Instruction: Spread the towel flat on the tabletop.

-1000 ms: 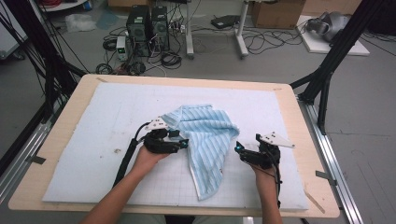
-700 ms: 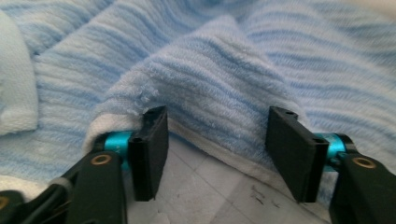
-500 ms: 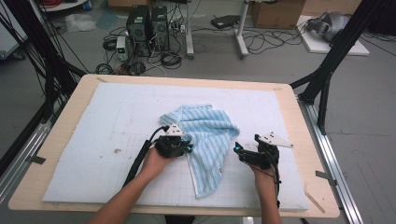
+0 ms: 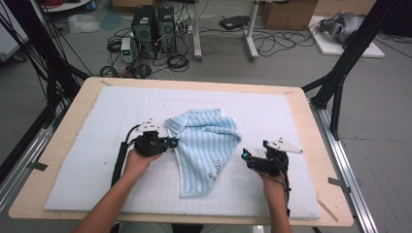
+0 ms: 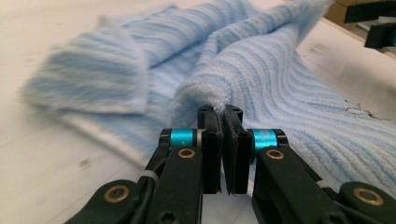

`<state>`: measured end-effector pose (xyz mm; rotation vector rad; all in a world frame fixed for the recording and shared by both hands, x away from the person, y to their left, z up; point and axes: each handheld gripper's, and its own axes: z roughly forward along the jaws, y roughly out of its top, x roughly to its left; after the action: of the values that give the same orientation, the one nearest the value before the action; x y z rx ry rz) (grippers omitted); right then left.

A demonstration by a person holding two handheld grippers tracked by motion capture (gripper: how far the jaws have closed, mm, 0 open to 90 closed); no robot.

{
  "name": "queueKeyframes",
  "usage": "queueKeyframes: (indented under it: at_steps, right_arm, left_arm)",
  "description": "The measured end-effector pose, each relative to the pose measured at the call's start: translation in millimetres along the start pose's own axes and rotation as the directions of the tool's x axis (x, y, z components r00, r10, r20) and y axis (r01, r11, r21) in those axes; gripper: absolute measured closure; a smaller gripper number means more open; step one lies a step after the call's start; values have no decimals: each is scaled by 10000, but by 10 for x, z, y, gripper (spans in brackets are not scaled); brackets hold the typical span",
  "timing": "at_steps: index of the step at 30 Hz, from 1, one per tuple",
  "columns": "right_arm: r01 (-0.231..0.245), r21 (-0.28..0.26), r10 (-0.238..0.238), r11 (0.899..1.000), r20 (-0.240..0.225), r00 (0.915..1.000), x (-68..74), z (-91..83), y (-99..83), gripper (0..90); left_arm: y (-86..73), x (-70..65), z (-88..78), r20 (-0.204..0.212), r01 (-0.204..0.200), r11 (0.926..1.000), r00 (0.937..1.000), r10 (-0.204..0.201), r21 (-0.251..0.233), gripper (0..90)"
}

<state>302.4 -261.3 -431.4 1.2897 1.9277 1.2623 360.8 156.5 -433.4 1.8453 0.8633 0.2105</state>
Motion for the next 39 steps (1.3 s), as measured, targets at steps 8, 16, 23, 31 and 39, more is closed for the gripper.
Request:
queueKeyframes:
  at_steps: [8,16,23,31,39]
  right_arm:
    - [222,149,-218,9996,-284,9994,83,61,9,179]
    - [684,429,-649,9967,-792,9947,192,104,15,324]
    - [985,542,-903,9937,-1373,9864,339,181,46,428]
    - [1520,1152,-1151,9816,-2776,9538,706,409,76,590]
    - [2565,1845,-1896,9488,-3168,9294,1155,859,131,418]
  left_arm:
    - [-111,315,-351,-1032,218,9993,9943,-250,-320,862]
    - [-277,514,-606,-1751,532,9977,9827,-599,-428,862]
    - [-350,548,-683,-1986,483,9974,9784,-579,-531,857]
    - [-373,592,-709,-2162,608,9942,9732,-789,-893,854]
    - [-335,592,-776,-1954,494,9929,9782,-700,-1083,857]
